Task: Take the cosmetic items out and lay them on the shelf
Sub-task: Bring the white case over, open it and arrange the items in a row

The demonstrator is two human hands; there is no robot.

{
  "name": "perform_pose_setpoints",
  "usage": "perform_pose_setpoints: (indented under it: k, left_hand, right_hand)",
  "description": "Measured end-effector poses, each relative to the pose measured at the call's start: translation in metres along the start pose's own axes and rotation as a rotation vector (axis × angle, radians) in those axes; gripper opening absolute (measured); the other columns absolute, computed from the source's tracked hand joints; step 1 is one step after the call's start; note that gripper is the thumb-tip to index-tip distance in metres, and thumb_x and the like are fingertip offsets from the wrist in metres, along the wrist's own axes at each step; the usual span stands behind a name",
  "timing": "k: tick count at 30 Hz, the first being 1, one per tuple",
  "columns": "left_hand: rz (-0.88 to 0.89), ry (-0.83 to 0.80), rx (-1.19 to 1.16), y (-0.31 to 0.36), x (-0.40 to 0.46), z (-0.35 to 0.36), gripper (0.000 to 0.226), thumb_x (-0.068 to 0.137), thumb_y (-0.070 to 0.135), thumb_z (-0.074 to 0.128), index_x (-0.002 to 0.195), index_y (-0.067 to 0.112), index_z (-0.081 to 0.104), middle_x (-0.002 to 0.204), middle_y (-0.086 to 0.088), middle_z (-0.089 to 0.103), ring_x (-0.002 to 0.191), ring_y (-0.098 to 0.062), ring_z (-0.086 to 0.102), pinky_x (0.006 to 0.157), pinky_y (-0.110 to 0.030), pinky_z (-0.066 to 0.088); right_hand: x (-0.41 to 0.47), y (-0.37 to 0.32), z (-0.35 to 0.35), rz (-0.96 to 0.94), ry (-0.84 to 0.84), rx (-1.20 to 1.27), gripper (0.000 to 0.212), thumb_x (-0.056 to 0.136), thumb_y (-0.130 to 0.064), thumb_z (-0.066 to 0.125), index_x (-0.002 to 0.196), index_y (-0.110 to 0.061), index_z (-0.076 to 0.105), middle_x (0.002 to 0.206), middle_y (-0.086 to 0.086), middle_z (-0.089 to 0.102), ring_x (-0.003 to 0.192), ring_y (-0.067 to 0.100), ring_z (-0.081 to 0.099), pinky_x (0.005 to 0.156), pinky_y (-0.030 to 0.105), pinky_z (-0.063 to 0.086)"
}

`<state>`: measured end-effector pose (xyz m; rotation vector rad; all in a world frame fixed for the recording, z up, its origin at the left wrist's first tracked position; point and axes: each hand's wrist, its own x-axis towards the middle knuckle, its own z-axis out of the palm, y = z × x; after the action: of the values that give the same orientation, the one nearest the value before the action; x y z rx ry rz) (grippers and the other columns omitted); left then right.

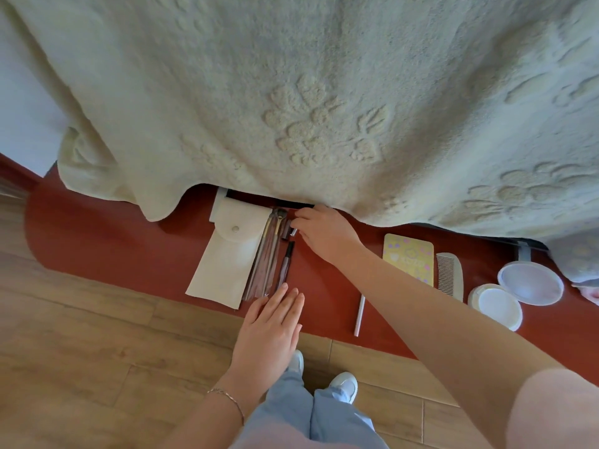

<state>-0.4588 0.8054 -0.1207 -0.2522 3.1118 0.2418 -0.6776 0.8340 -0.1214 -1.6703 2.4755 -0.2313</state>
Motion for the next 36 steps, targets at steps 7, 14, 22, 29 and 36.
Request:
perform_pose_setpoints:
  k: [7,14,22,29,36]
  left_hand:
    - [0.004,-0.027,-0.009,0.007,0.002,-0.001,0.048,0.088,0.034,0.032,0.122,0.015,0.061,0.124,0.0,0.063,0.123,-0.017,0.052,0.094,-0.036,0.046]
    - [0.059,-0.03,-0.014,0.022,0.012,0.0,0.047,0.089,0.033,0.032,0.122,0.015,0.061,0.123,0.001,0.063,0.123,-0.017,0.052,0.094,-0.036,0.045]
    - [0.172,-0.051,-0.023,0.052,0.023,0.007,0.046,0.09,0.031,0.033,0.125,0.015,0.057,0.127,0.0,0.06,0.127,-0.017,0.047,0.097,-0.036,0.043]
    - [0.046,0.024,-0.022,0.037,0.03,-0.001,0.039,0.088,0.028,0.046,0.123,0.014,0.059,0.122,0.0,0.063,0.118,-0.017,0.055,0.091,-0.036,0.047]
    - [-0.19,0.066,0.025,-0.003,0.039,-0.008,0.041,0.075,0.017,0.072,0.114,0.009,0.063,0.104,-0.011,0.066,0.09,-0.026,0.065,0.072,-0.038,0.053]
  right_hand:
    - [-0.01,0.004,0.003,-0.054,-0.017,-0.002,0.018,0.082,0.001,0.054,0.092,-0.009,0.067,0.097,0.012,0.065,0.082,0.033,0.054,0.069,0.042,0.049]
    - [-0.043,0.044,-0.009,0.043,-0.021,0.016,0.018,0.081,-0.001,0.055,0.087,-0.012,0.066,0.094,0.007,0.066,0.086,0.03,0.056,0.067,0.039,0.051]
    - [-0.073,0.077,-0.018,0.155,-0.141,-0.067,0.028,0.081,0.0,0.049,0.097,-0.02,0.061,0.103,-0.004,0.065,0.094,0.023,0.061,0.067,0.031,0.046]
    - [-0.083,0.086,-0.019,0.131,-0.149,-0.043,0.027,0.083,-0.001,0.049,0.099,-0.018,0.063,0.118,-0.001,0.064,0.105,0.024,0.059,0.081,0.04,0.049]
    - [-0.086,0.086,-0.021,0.134,-0.17,-0.013,0.036,0.083,0.003,0.047,0.106,-0.019,0.063,0.127,-0.002,0.059,0.116,0.02,0.054,0.091,0.037,0.046]
